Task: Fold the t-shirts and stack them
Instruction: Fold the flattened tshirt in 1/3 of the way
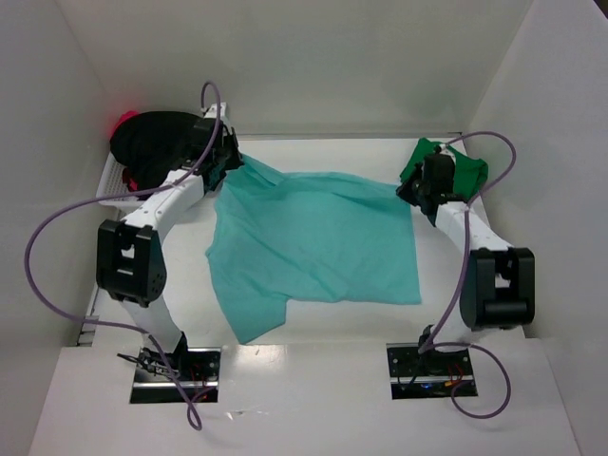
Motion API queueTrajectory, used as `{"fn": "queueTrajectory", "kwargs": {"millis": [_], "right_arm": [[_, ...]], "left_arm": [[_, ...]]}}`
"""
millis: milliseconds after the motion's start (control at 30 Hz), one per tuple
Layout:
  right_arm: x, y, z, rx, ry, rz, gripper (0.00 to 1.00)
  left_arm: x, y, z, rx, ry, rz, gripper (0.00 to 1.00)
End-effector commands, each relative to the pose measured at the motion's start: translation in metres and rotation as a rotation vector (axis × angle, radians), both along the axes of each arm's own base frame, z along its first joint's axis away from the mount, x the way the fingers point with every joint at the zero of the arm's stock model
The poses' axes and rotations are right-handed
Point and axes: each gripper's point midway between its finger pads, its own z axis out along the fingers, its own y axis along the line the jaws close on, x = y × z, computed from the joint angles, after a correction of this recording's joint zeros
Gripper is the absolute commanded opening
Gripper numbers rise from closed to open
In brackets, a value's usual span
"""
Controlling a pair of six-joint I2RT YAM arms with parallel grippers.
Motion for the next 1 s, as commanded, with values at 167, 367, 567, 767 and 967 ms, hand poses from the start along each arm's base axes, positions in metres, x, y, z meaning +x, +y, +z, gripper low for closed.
{"fn": "queueTrajectory", "kwargs": {"millis": [167, 367, 567, 767, 967], "right_arm": [[0.096, -0.018, 0.035, -0.072, -0.128, -0.028, 0.0], [0.134, -0.03, 0.018, -0.102, -0.109, -0.048, 0.0], [0.158, -0.038, -0.003, -0.105, -0.083, -0.047, 0.0], [0.168, -0.035, -0.018, -0.101, -0.055, -0.022, 0.0], [0.147, -0.034, 0.006, -0.102, -0.092, -0.024, 0.0]], "left_arm": [[0.077, 0.006, 0.019, -0.035, -0.105, 0.001, 0.0], [0.109, 0.016, 0.003, -0.046, -0.094, 0.003, 0.0], [0.134, 0.015, -0.006, -0.05, -0.09, -0.042, 0.0], [0.135, -0.001, -0.01, -0.057, -0.068, -0.096, 0.0], [0.099, -0.003, -0.01, -0.054, -0.044, -0.079, 0.0]]}}
